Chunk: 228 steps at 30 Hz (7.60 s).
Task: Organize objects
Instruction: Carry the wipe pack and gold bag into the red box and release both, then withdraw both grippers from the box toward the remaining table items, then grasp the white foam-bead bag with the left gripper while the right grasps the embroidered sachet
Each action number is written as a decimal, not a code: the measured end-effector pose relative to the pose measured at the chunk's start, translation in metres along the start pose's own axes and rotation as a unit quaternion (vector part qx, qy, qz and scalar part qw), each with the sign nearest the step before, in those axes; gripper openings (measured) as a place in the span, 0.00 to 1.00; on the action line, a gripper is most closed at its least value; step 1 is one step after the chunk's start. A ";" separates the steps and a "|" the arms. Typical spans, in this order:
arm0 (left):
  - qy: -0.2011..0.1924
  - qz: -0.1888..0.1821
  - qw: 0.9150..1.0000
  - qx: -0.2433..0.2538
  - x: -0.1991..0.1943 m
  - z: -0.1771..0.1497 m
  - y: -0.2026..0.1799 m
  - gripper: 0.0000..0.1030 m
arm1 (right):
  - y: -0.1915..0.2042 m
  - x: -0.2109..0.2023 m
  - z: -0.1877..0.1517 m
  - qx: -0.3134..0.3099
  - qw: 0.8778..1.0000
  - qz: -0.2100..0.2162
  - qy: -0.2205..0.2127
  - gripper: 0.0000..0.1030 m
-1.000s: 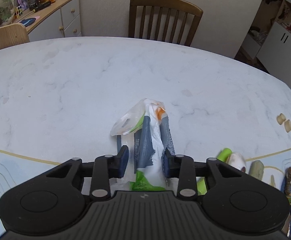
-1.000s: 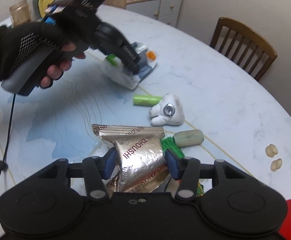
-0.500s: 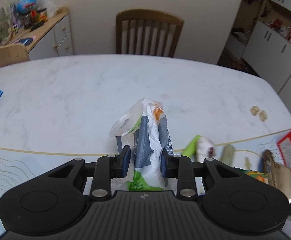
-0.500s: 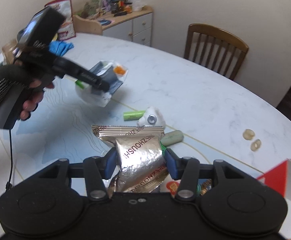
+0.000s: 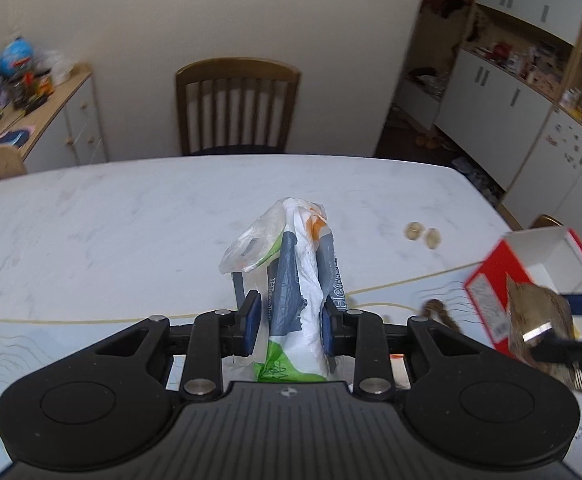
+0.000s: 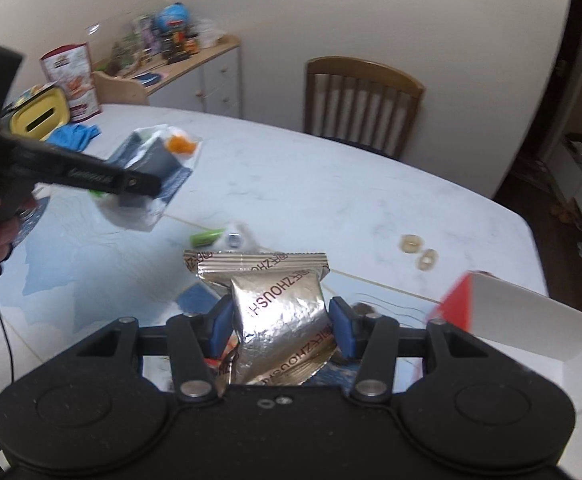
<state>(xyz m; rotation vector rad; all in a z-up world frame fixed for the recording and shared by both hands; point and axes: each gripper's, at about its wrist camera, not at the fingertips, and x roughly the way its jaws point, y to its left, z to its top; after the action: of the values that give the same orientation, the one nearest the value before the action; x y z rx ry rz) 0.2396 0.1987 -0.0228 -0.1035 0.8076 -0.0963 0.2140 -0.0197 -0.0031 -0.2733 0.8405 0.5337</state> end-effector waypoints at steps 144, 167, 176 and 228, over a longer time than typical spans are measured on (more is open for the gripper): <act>-0.002 -0.046 0.998 0.048 -0.015 -0.024 -0.151 0.90 | -0.142 -0.082 -0.078 0.117 0.991 0.020 -0.063 0.91; 0.014 0.015 0.996 0.081 0.012 -0.107 -0.005 1.00 | -0.033 -0.009 -0.059 0.110 0.994 0.019 -0.007 0.90; 0.032 0.014 0.996 0.084 0.036 -0.132 0.003 1.00 | -0.017 0.029 -0.056 0.122 0.992 0.011 0.017 0.88; 0.013 -0.029 0.993 0.117 0.082 -0.133 -0.012 0.45 | 0.014 0.141 -0.044 0.152 0.983 -0.063 0.083 0.60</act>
<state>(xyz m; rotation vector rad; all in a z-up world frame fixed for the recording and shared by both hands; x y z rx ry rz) 0.1994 0.1696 -0.1711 0.0955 0.8144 -0.2458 0.2552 0.0209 -0.1392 -0.0900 1.0461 0.2616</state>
